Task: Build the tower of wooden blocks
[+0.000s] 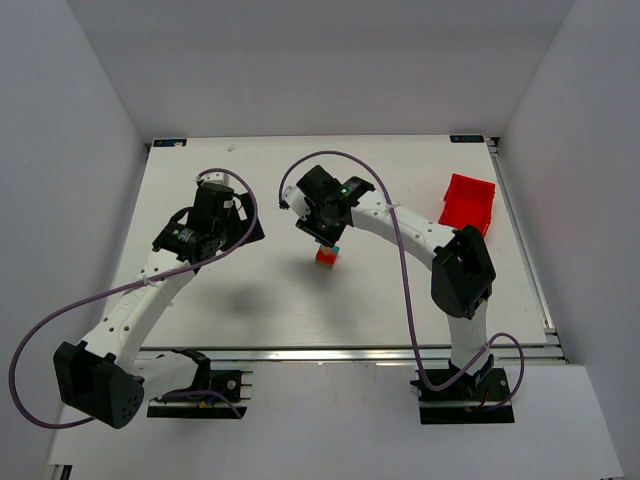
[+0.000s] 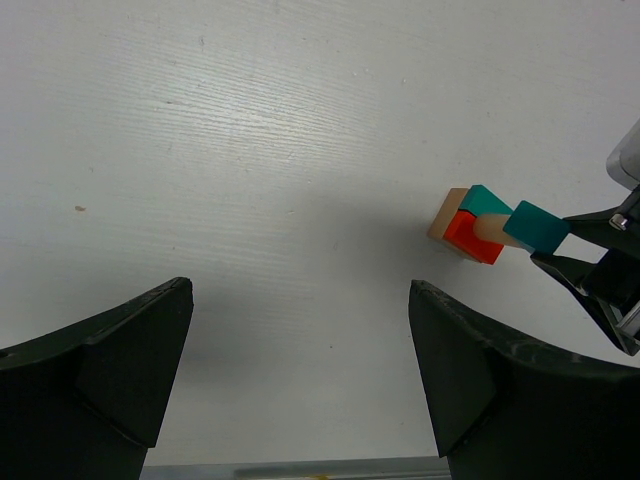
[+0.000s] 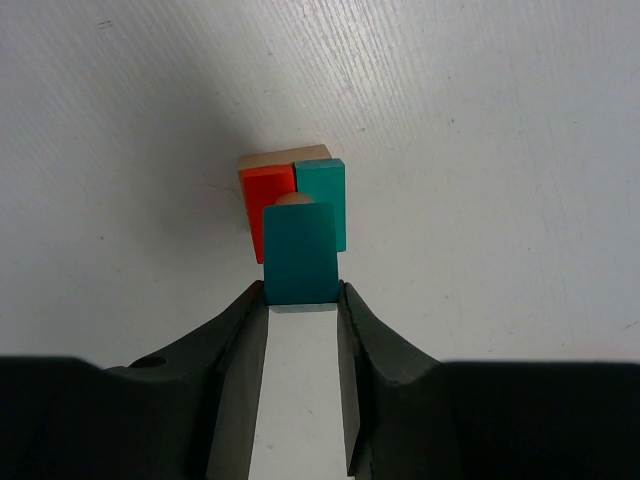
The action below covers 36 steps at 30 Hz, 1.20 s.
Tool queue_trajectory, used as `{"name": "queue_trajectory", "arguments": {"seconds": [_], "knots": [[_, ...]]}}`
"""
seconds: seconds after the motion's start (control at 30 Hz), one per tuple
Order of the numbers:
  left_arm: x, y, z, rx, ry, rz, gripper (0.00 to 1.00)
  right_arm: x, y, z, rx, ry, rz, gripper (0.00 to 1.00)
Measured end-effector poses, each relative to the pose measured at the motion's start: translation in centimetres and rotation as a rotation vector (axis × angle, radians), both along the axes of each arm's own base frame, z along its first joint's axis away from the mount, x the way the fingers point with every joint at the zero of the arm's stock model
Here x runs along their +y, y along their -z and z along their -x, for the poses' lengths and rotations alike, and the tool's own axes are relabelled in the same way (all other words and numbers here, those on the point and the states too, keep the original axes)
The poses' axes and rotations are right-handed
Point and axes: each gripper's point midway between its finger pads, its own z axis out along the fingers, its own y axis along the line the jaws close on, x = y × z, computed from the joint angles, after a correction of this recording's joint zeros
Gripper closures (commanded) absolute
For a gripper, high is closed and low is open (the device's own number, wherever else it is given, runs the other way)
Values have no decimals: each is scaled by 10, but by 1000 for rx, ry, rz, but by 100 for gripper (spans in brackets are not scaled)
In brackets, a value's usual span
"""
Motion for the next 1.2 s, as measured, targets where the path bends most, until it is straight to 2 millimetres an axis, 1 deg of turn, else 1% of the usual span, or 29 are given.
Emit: {"name": "queue_trajectory", "arguments": {"seconds": [0.37, 0.7, 0.97, 1.2], "knots": [[0, 0, 0, 0, 0, 0, 2, 0, 0, 0, -1, 0, 1, 77], [-1, 4, 1, 7, 4, 2, 2, 0, 0, 0, -1, 1, 2, 77], [-2, 5, 1, 9, 9, 7, 2, -1, 0, -1, -5, 2, 6, 74], [-3, 5, 2, 10, 13, 10, 2, -1, 0, -1, -6, 1, 7, 74]]}}
